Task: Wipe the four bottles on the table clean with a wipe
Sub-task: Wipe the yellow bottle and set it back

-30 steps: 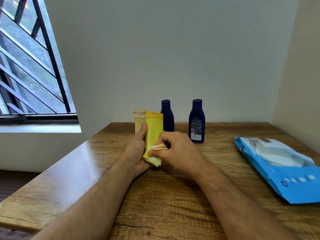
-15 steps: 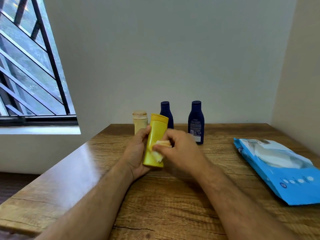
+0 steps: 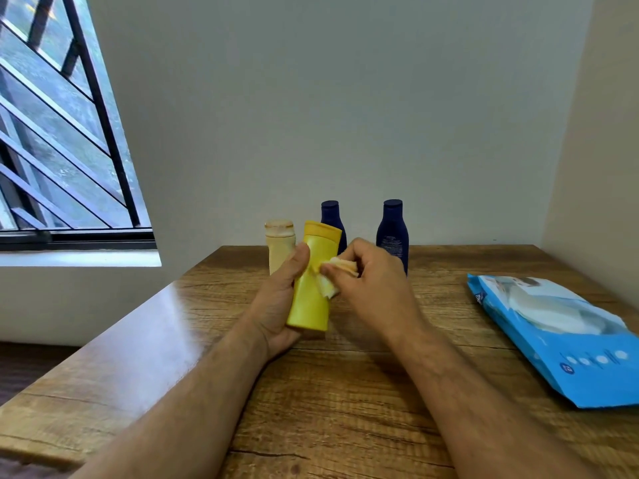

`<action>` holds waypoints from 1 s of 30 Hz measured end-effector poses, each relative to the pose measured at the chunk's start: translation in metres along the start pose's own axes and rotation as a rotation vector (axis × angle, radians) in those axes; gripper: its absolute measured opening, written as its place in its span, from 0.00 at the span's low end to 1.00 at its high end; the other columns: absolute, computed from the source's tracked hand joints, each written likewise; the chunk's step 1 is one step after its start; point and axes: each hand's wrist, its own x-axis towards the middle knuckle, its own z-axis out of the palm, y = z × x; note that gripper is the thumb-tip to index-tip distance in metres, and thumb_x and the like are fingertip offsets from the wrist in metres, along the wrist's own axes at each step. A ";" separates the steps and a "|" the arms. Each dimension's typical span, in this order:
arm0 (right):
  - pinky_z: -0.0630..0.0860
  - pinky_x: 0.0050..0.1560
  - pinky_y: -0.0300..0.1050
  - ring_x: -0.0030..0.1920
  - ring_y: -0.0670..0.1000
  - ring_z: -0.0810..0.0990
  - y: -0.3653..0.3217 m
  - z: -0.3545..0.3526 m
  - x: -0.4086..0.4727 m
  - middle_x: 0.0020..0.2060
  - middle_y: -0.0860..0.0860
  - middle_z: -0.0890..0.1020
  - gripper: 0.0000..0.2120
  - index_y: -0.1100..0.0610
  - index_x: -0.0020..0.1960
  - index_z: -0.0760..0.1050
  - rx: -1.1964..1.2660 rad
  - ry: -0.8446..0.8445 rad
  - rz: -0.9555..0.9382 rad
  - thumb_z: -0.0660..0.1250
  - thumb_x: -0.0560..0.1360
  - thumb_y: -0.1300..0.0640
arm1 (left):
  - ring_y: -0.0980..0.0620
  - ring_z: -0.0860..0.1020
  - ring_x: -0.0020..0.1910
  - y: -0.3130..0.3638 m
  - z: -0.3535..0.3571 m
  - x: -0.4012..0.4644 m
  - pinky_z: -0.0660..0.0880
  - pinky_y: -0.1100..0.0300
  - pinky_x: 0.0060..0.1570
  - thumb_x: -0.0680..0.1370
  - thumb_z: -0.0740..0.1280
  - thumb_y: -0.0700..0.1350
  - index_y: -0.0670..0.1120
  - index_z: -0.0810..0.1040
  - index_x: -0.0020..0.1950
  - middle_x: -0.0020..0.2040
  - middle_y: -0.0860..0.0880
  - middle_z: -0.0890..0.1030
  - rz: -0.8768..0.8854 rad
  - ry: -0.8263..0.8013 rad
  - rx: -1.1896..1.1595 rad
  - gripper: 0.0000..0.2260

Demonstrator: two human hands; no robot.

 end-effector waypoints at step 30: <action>0.78 0.36 0.43 0.37 0.43 0.79 -0.005 0.001 -0.002 0.36 0.45 0.80 0.12 0.48 0.39 0.74 0.015 -0.008 -0.010 0.73 0.73 0.45 | 0.50 0.77 0.35 -0.002 0.000 0.002 0.74 0.58 0.31 0.83 0.59 0.56 0.42 0.76 0.66 0.45 0.44 0.80 -0.033 0.007 0.192 0.21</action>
